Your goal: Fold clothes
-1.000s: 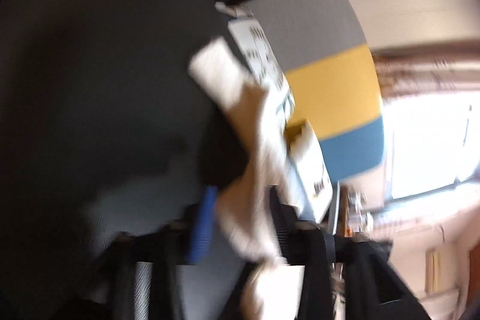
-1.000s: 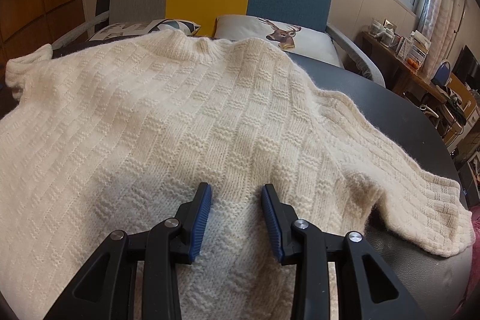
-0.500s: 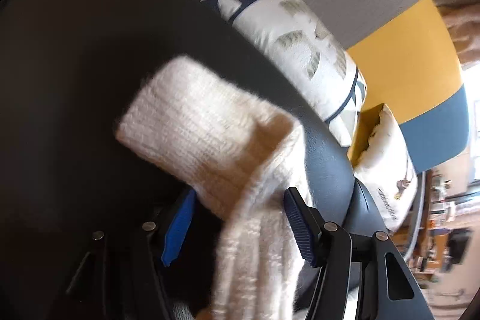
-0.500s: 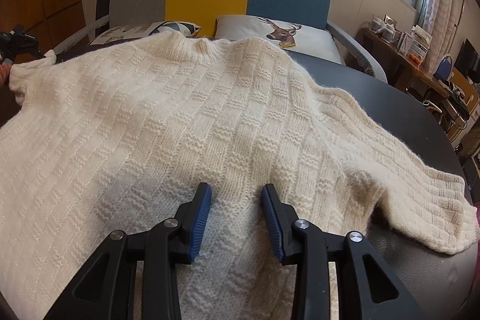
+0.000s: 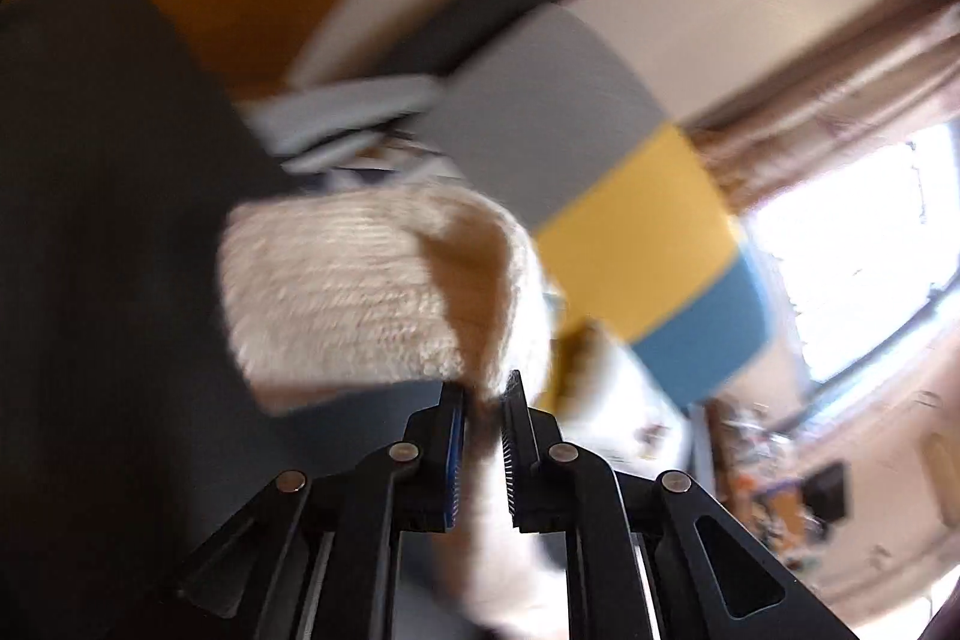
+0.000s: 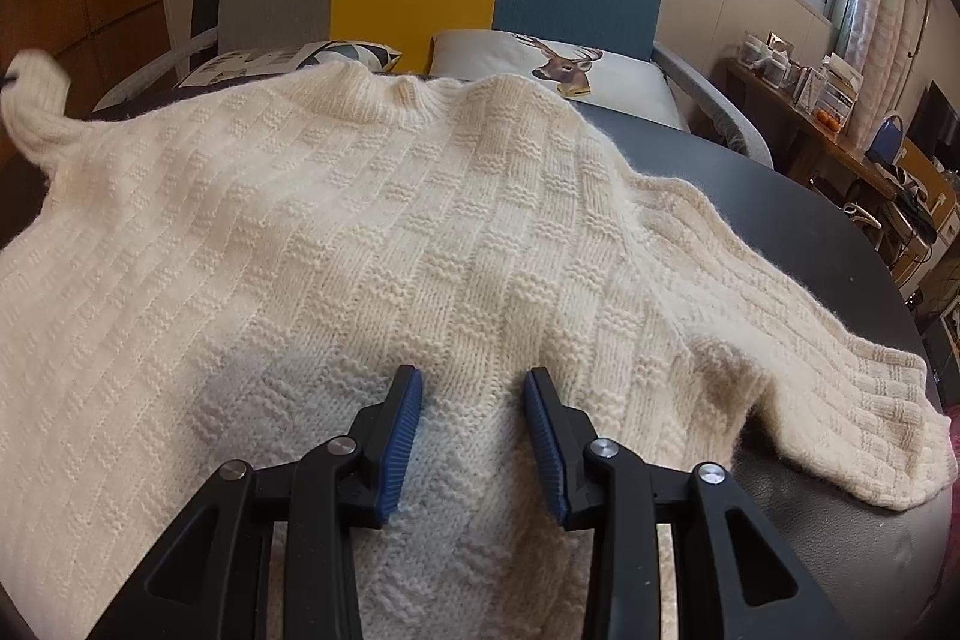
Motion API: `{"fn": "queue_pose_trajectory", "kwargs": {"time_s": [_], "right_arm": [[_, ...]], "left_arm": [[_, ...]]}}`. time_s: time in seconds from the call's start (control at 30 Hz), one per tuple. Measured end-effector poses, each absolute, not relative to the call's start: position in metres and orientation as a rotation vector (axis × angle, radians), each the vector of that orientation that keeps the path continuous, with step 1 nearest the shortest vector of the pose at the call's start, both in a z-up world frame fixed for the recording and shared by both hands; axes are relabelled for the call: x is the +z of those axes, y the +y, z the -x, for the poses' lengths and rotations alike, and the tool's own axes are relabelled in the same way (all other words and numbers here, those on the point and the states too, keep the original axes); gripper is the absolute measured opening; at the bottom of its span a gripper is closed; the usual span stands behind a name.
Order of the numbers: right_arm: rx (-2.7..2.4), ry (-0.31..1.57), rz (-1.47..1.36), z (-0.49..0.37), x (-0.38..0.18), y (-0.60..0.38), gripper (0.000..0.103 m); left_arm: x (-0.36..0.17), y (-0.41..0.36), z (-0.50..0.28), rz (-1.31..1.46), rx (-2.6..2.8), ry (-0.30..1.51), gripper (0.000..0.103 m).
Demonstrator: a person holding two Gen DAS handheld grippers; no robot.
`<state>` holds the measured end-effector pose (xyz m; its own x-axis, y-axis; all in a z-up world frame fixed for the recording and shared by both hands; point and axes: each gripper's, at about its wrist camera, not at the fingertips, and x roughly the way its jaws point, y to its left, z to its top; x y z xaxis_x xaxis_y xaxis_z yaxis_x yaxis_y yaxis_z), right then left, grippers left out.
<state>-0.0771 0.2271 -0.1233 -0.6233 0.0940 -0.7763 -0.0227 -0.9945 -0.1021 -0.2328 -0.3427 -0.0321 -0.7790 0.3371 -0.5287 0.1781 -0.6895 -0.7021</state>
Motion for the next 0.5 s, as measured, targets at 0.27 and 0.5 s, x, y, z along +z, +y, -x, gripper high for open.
{"fn": "queue_pose_trajectory", "kwargs": {"time_s": [0.27, 0.5], "right_arm": [[2.759, -0.165, 1.328, 0.078, -0.124, 0.225, 0.036], [2.762, -0.124, 1.381, 0.083, -0.12, 0.232, 0.036]], "left_arm": [[-0.142, -0.385, 0.138, 1.336, 2.512, -1.452, 0.012], [-0.145, -0.392, 0.102, 1.387, 2.326, -1.476, 0.014]]}}
